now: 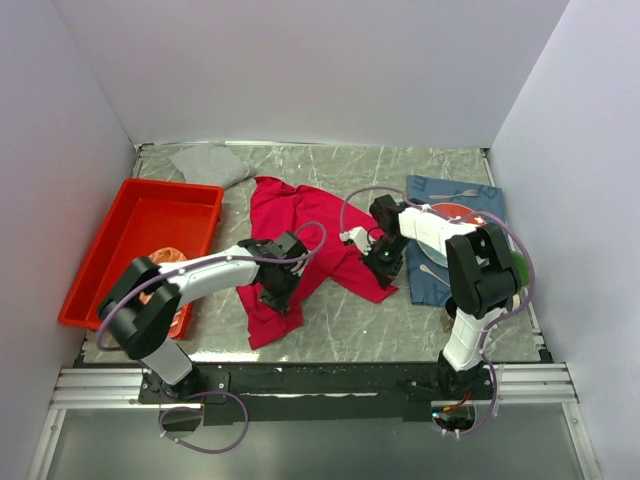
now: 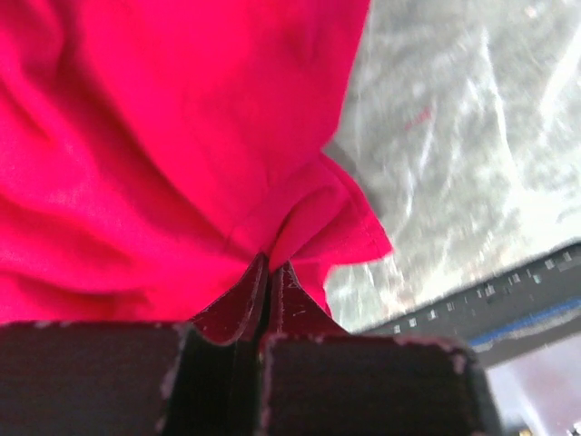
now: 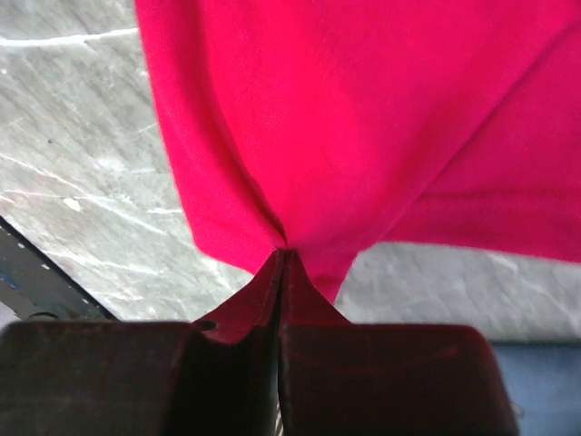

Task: Fold and stack the mixed laundry pile
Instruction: Flatten out the T-shirt at the center of the board.

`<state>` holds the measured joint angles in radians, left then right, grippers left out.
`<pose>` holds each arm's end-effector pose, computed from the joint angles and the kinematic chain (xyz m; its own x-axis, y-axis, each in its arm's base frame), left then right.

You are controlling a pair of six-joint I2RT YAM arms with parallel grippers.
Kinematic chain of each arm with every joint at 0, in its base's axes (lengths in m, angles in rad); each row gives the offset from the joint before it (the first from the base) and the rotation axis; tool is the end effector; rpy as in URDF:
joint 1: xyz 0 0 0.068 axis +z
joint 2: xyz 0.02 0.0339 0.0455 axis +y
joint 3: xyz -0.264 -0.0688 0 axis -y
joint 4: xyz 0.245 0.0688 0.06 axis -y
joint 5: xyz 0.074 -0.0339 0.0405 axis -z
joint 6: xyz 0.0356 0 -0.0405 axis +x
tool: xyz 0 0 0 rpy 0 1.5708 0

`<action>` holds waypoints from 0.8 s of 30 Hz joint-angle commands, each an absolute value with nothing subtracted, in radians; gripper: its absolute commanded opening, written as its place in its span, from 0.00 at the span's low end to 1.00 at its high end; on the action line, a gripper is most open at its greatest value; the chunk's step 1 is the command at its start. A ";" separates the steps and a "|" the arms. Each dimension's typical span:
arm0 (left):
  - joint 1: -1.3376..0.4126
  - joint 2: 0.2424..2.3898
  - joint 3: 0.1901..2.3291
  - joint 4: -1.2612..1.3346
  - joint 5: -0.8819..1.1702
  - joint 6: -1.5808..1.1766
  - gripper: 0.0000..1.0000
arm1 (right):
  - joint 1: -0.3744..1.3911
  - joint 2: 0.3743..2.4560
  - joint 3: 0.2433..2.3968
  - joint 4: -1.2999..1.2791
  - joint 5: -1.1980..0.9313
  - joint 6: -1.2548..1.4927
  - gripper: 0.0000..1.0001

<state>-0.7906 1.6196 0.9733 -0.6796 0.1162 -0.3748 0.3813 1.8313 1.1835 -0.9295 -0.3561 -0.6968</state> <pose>0.2018 -0.2098 0.1714 -0.9007 0.3932 -0.1844 0.4255 0.8840 -0.1934 0.2914 0.1302 0.1612 -0.4893 -0.8442 -0.2187 -0.8615 0.4290 0.2715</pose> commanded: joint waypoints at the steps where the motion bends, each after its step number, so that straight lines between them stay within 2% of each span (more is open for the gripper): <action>1: -0.770 1.496 1.029 -0.794 0.146 -0.356 0.01 | 0.365 1.703 1.222 -0.976 -0.327 -0.726 0.00; 6: -0.765 1.384 1.094 -0.908 0.279 -0.324 0.01 | 0.361 1.591 1.295 -1.083 -0.366 -0.869 0.00; 7: -0.765 1.367 1.095 -0.942 0.355 -0.322 0.01 | 0.360 1.548 1.289 -1.142 -0.380 -0.908 0.00; 10: -0.768 1.301 1.065 -0.982 0.472 -0.328 0.01 | 0.362 1.458 1.224 -1.314 -0.417 -1.115 0.00; 15: -0.781 1.186 0.908 -1.058 0.725 -0.374 0.02 | 0.360 1.313 0.959 -1.434 -0.328 -1.367 0.02; 16: -0.790 1.172 0.876 -1.049 0.757 -0.396 0.05 | 0.360 1.299 0.931 -1.437 -0.305 -1.374 0.09; 17: -0.793 1.163 0.823 -1.037 0.787 -0.416 0.21 | 0.360 1.302 0.893 -1.422 -0.298 -1.370 0.19; 18: -0.796 1.161 0.816 -1.037 0.793 -0.429 0.30 | 0.356 1.308 0.891 -1.416 -0.301 -1.347 0.32; 19: -0.798 1.167 0.824 -1.043 0.779 -0.426 0.36 | 0.347 1.333 0.903 -1.405 -0.311 -1.333 0.37; 20: -0.796 1.176 0.871 -1.048 0.760 -0.422 0.48 | 0.335 1.350 0.966 -1.391 -0.358 -1.315 0.41; 22: -0.761 1.232 0.964 -1.081 0.594 -0.390 0.63 | 0.281 1.438 1.069 -1.344 -0.409 -1.244 0.47; 24: -0.703 1.302 1.107 -1.077 0.510 -0.339 0.69 | 0.243 1.526 1.259 -1.283 -0.477 -1.168 0.50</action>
